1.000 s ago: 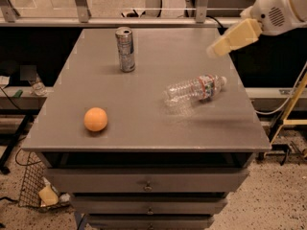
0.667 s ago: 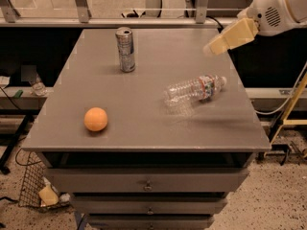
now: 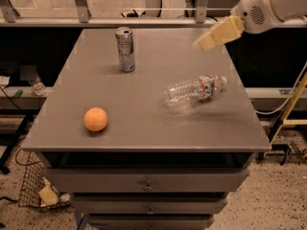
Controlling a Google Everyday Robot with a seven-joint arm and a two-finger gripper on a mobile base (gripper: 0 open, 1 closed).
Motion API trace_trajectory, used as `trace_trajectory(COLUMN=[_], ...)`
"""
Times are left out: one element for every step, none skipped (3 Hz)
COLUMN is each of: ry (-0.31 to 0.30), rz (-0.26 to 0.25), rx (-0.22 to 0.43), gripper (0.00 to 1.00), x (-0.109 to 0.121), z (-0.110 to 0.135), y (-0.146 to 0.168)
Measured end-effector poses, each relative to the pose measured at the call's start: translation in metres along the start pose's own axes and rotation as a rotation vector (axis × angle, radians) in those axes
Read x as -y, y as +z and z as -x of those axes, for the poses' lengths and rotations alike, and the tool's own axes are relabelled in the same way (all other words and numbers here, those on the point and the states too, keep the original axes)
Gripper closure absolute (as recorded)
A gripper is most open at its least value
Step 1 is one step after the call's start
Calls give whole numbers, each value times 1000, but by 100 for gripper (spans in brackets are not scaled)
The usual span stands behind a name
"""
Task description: Move redbull can near orange
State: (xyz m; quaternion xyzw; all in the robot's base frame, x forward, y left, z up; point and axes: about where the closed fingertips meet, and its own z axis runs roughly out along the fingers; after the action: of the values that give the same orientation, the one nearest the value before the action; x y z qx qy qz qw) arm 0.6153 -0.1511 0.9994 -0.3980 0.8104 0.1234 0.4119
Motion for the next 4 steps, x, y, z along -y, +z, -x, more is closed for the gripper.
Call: trace_trajectory(ry=[6, 3, -14, -47], rz=[-61, -40, 9, 72], rx=[70, 139, 145, 102], gripper=[0, 0, 0, 0], x=[0, -7, -17, -33], z=[37, 69, 87, 92], y=[43, 86, 128, 158])
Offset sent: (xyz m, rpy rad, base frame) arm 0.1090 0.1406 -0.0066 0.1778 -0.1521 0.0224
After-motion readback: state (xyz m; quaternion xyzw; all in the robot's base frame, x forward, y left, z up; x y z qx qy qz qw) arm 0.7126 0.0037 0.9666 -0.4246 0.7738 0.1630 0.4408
